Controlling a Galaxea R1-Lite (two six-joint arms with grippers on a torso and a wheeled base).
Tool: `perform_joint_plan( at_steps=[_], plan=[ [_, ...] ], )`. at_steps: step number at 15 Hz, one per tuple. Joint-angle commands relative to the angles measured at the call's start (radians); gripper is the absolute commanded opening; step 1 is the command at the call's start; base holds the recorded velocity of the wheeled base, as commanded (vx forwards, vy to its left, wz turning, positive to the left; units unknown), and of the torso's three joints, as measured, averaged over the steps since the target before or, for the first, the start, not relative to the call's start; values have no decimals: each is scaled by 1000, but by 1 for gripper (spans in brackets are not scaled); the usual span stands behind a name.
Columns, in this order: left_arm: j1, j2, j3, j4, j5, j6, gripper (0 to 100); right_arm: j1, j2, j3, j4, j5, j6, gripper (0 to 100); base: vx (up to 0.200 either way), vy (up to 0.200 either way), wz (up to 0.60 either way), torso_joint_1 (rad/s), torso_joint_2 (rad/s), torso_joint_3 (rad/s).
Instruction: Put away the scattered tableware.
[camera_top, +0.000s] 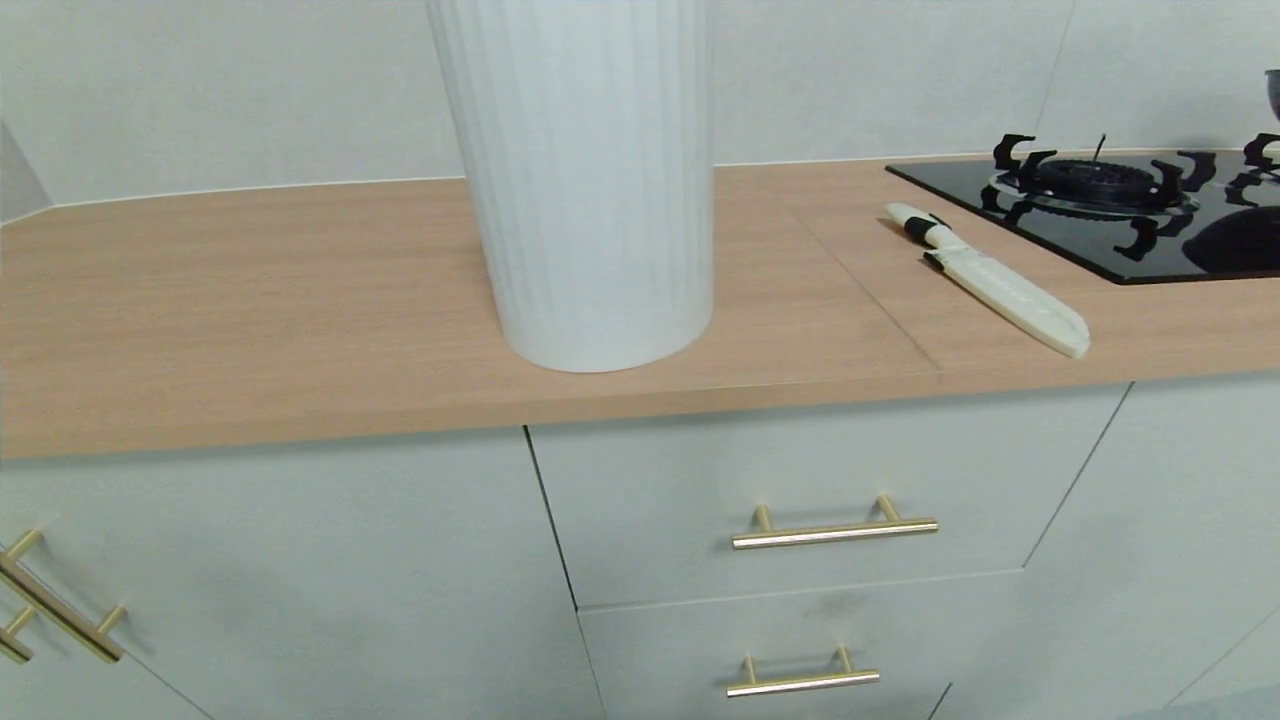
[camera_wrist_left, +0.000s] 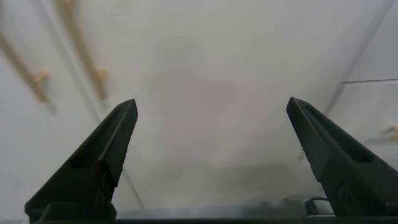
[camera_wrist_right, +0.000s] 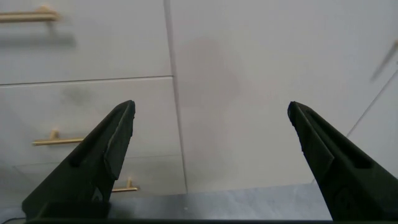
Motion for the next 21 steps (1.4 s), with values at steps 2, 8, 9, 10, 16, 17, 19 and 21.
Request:
perform_joint_plan(
  at_steps=[2, 8, 9, 10, 16, 17, 19, 21],
  plan=[
    [0, 2, 0, -1, 1, 0, 100, 1, 1, 0, 0, 0, -1, 100, 0, 0, 0, 0, 0, 0],
    [0, 2, 0, 1, 1, -2, 100, 1, 1, 0, 0, 0, -1, 100, 133, 0, 0, 1, 1, 4],
    [0, 2, 0, -1, 1, -2, 100, 1, 1, 0, 0, 2, -1, 100, 0, 0, 0, 0, 0, 0],
    [0, 2, 0, 1, 1, -2, 100, 1, 1, 0, 0, 0, -1, 100, 0, 0, 0, 0, 0, 0],
    [0, 0, 0, 1, 1, -2, 100, 1, 1, 0, 0, 2, -1, 100, 0, 0, 0, 0, 0, 0],
    [0, 2, 0, 1, 1, -2, 100, 1, 1, 0, 0, 2, -1, 100, 0, 0, 0, 0, 0, 0],
    [0, 2, 0, 1, 1, -2, 100, 1, 1, 0, 0, 2, -1, 100, 0, 0, 0, 0, 0, 0],
    [0, 2, 0, 1, 1, -2, 100, 1, 1, 0, 0, 2, -1, 100, 0, 0, 0, 0, 0, 0]
  ],
)
